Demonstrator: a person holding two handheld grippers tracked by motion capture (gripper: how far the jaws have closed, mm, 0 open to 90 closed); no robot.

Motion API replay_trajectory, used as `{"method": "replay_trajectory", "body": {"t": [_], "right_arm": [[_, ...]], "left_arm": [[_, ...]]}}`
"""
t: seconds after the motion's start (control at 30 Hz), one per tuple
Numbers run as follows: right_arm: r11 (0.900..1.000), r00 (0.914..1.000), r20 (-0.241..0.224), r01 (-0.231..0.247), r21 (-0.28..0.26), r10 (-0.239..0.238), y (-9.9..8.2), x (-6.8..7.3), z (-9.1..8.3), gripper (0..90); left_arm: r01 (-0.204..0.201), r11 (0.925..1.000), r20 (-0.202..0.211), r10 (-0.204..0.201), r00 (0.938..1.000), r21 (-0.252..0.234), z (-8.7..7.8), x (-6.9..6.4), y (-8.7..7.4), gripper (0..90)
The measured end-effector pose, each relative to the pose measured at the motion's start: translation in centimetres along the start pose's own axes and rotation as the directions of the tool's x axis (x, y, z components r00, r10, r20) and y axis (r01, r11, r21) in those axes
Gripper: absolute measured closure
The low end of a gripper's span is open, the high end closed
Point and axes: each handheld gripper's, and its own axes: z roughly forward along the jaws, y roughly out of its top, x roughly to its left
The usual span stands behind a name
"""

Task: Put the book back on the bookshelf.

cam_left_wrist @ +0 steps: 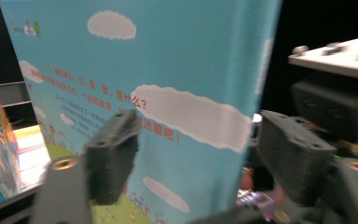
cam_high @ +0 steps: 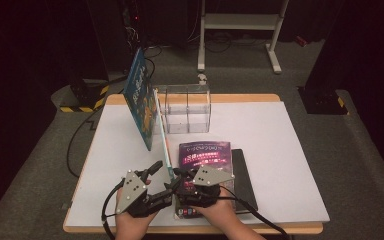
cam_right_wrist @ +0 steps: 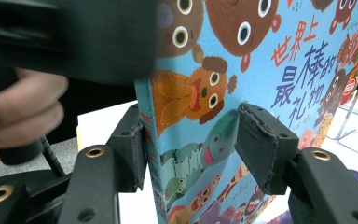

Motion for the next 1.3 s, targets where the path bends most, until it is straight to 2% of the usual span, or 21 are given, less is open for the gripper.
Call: {"method": "replay_trajectory", "body": {"t": [0.07, 0.1, 0.13, 0.2, 0.23, 0.3, 0.37, 0.4, 0.47, 0.53, 0.57, 0.63, 0.67, 0.83, 0.97, 1.03, 1.13, 1.17, 1.2, 1.27, 1.3], "right_arm": [[1.0, 1.0, 0.002, 0.0, 0.007, 0.0, 0.0, 0.0, -0.2, 47.4], [0.9998, 1.0, -0.003, 0.001, 0.021, -0.001, -0.1, 0.0, -0.7, 48.8], [0.9996, 1.0, 0.0, 0.005, 0.029, -0.005, -0.3, 0.1, -1.0, 48.3], [0.9994, 1.0, 0.002, 0.007, 0.035, -0.007, -0.4, 0.1, -1.3, 47.9], [0.9988, 0.9997, 0.015, 0.018, 0.046, -0.019, -1.0, 0.4, -2.8, 48.1], [0.9989, 0.9997, 0.017, 0.015, 0.044, -0.016, -1.3, 0.4, -3.4, 48.2], [0.9996, 0.9994, 0.034, -0.003, 0.029, 0.002, -1.9, 0.1, -5.4, 48.4], [0.9998, 0.9967, 0.081, -0.004, 0.02, 0.002, -2.4, -0.6, -7.1, 48.7], [0.9999, 0.9901, 0.14, -0.013, 0.011, 0.011, -3.0, -1.6, -8.3, 48.8], [0.9997, 0.9721, 0.234, -0.023, 0.003, 0.022, -3.9, -3.2, -9.7, 49.7], [0.9997, 0.9721, 0.234, -0.023, 0.003, 0.022, -3.9, -3.2, -9.7, 49.7], [0.9972, 0.9649, 0.253, -0.075, 0.003, 0.072, -4.7, -4.7, -10.6, 49.7], [0.9957, 0.953, 0.289, -0.093, -0.004, 0.09, -5.1, -5.7, -11.4, 50.2], [0.9934, 0.9455, 0.305, -0.111, -0.027, 0.114, -5.2, -6.6, -12.1, 50.4], [0.9923, 0.9467, 0.297, -0.121, -0.029, 0.124, -5.2, -6.7, -11.9, 50.6], [0.9905, 0.9481, 0.287, -0.133, -0.035, 0.137, -5.2, -6.7, -11.7, 50.7], [0.9912, 0.9501, 0.282, -0.128, -0.033, 0.133, -5.1, -6.6, -11.6, 50.7], [0.9913, 0.9502, 0.282, -0.127, -0.034, 0.131, -5.1, -6.6, -11.7, 50.7], [0.9907, 0.9501, 0.281, -0.13, -0.038, 0.136, -5.1, -6.7, -11.8, 50.8], [0.9897, 0.9494, 0.28, -0.137, -0.042, 0.143, -5.1, -6.7, -11.8, 50.8], [0.9897, 0.9494, 0.28, -0.137, -0.042, 0.143, -5.1, -6.7, -11.8, 50.8]], "left_arm": [[0.002, 1.0, 0.015, -0.002, 0.9999, -0.008, 0.2, -0.1, -0.1, 39.7], [-0.009, 0.9999, 0.016, 0.01, 0.9998, -0.012, 0.2, -0.2, -0.1, 45.5], [-0.029, 0.9995, 0.004, 0.029, 0.9996, -0.013, 0.1, -0.4, -0.1, 46.8], [-0.023, 0.9996, 0.005, 0.023, 0.9997, -0.014, 0.1, -0.4, -0.1, 47.1], [-0.026, 0.9996, 0.004, 0.026, 0.9996, -0.009, 0.0, -0.3, -0.1, 47.2], [-0.028, 0.9996, 0.0, 0.028, 0.9996, -0.008, -0.1, -0.3, -0.1, 47.3], [-0.029, 0.9996, -0.003, 0.029, 0.9996, -0.006, -0.3, -0.3, -0.1, 47.6], [-0.032, 0.9995, -0.008, 0.032, 0.9995, -0.004, -0.5, -0.2, -0.1, 47.6], [-0.039, 0.9992, -0.014, 0.039, 0.9991, -0.004, -0.7, 0.0, -0.2, 47.7], [-0.04, 0.9992, -0.02, 0.04, 0.999, 0.003, -1.0, 0.1, -0.1, 47.6], [-0.04, 0.9992, -0.02, 0.04, 0.999, 0.003, -1.0, 0.1, -0.1, 47.6], [-0.035, 0.9993, -0.029, 0.036, 0.9989, 0.012, -1.4, 0.4, -0.1, 47.7], [-0.034, 0.9992, -0.033, 0.035, 0.9988, 0.021, -1.7, 0.6, -0.1, 47.8], [-0.01, 0.9996, -0.025, 0.01, 0.9996, 0.026, -2.2, 1.0, -0.1, 49.8], [-0.017, 0.999, -0.027, 0.018, 0.9995, 0.041, -2.9, 1.3, -0.2, 57.0], [-0.025, 0.9992, -0.062, 0.027, 0.9977, 0.031, -3.4, 1.3, -0.4, 62.7], [-0.035, 0.9991, -0.131, 0.038, 0.9906, 0.022, -4.4, 1.7, -0.8, 68.7], [-0.036, 0.9992, -0.159, 0.038, 0.9865, 0.017, -4.8, 2.0, -0.9, 70.4], [-0.037, 0.9993, -0.205, 0.038, 0.9781, 0.01, -5.4, 2.5, -1.1, 73.3], [-0.009, 1.0, -0.201, 0.009, 0.9796, 0.001, -6.0, 3.4, -1.4, 72.9], [-0.009, 1.0, -0.201, 0.009, 0.9796, 0.001, -6.0, 3.4, -1.4, 73.2]]}}
